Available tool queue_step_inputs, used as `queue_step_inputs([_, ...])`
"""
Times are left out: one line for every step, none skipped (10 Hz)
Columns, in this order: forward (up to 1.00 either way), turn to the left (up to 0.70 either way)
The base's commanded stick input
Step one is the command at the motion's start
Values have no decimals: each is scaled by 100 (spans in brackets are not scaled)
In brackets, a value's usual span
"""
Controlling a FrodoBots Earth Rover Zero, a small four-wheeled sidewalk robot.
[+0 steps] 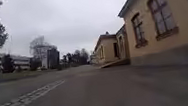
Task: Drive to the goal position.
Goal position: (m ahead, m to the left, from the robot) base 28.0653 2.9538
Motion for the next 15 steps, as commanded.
queue_step_inputs([70,0])
queue_step_inputs([70,0])
queue_step_inputs([70,0])
queue_step_inputs([70,0])
queue_step_inputs([70,0])
queue_step_inputs([70,0])
queue_step_inputs([70,0])
queue_step_inputs([70,0])
queue_step_inputs([70,0])
queue_step_inputs([70,0])
queue_step_inputs([70,0])
queue_step_inputs([70,0])
queue_step_inputs([70,0])
queue_step_inputs([70,0])
queue_step_inputs([70,0])
